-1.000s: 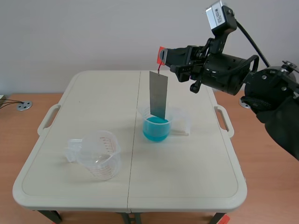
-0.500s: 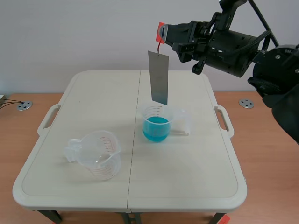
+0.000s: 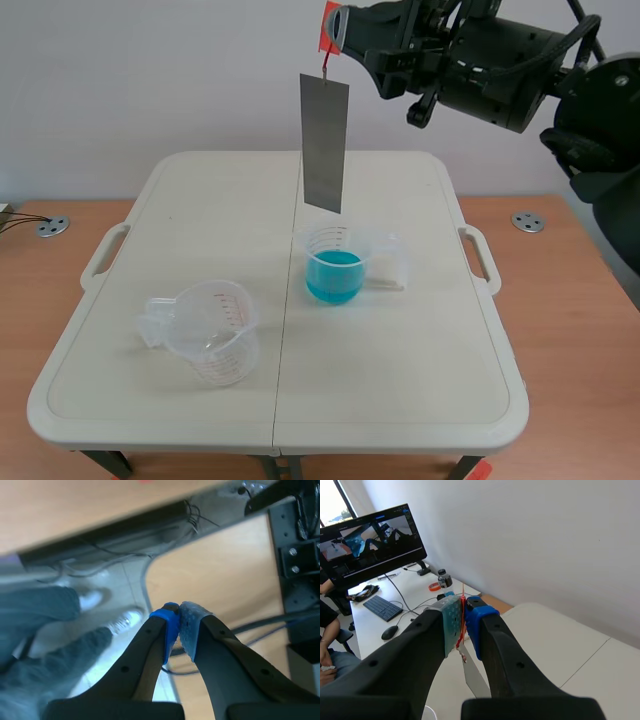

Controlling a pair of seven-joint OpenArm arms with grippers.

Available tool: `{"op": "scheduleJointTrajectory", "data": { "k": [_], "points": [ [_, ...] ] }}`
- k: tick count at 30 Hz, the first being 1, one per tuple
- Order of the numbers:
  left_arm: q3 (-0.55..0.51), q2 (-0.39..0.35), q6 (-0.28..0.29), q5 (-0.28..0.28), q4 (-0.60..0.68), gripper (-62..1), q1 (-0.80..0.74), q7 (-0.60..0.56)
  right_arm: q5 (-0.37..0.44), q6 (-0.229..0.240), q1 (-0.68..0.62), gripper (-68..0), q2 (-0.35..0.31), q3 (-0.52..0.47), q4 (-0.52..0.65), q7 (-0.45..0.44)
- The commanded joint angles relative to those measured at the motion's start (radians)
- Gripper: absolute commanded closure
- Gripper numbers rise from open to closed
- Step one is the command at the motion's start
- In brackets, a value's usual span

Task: Hold the metal plate by the orange handle, dip it into the blue solution, take it out and point at it, then put the plate back in the beaker on the left.
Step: 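Raise the plate and point at it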

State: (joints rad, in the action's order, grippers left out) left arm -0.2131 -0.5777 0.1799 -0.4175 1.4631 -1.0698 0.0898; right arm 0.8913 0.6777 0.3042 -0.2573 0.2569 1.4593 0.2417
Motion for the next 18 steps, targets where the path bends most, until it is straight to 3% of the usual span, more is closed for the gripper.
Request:
{"op": "scheduleJointTrajectory", "data": {
  "k": [1,10,18],
  "points": [
    [-0.029,-0.028,0.002,-0.034,0.033,-1.8,-0.008,-0.010,0.022,0.003,0.027,-1.5,-0.003,-0.027,0.024,-0.018],
    [-0.078,-0.191,0.004,-0.205,0.099,-1.8,0.011,-0.037,0.031,0.003,0.026,-1.5,-0.003,-0.047,0.032,-0.007],
    [-0.077,-0.305,0.053,-0.308,0.098,-1.8,0.180,-0.010,0.037,0.003,0.025,-1.5,-0.003,-0.047,0.032,0.003]
  ]
}}
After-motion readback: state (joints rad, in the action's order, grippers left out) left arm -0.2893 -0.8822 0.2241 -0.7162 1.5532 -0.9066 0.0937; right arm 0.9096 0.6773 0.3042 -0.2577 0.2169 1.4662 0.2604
